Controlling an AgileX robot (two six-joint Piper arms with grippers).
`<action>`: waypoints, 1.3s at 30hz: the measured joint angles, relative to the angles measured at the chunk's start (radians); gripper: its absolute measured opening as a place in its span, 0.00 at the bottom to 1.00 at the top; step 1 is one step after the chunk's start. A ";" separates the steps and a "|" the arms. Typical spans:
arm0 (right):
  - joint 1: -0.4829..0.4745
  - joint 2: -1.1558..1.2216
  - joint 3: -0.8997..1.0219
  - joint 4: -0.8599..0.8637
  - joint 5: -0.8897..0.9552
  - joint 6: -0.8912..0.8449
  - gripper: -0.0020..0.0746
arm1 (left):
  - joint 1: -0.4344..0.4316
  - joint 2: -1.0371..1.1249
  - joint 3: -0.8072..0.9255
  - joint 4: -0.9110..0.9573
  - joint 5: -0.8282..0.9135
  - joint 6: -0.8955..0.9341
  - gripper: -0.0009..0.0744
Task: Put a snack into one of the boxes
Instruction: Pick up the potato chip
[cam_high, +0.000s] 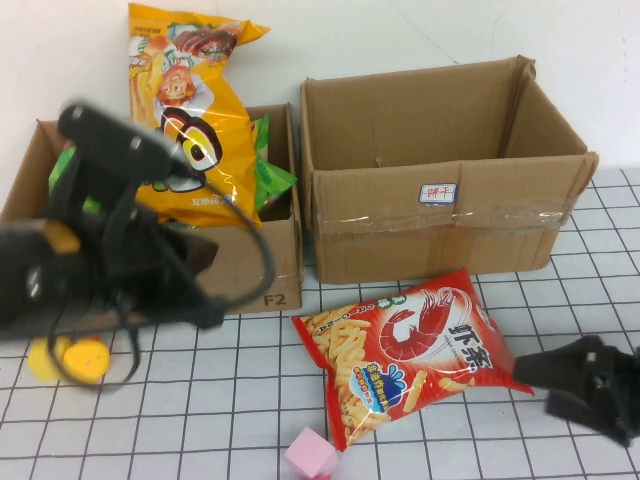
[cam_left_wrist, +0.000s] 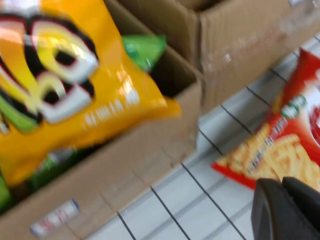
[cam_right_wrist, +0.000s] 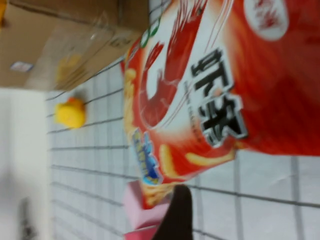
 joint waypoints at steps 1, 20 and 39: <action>0.000 0.039 -0.011 0.000 0.035 0.003 0.89 | 0.000 -0.019 0.023 -0.004 -0.002 0.000 0.01; 0.000 0.269 -0.216 0.010 0.098 0.036 0.82 | 0.000 -0.098 0.071 -0.015 -0.013 -0.004 0.01; 0.143 0.271 -0.333 0.010 -0.077 0.201 0.81 | 0.000 -0.098 0.071 -0.049 -0.005 -0.004 0.01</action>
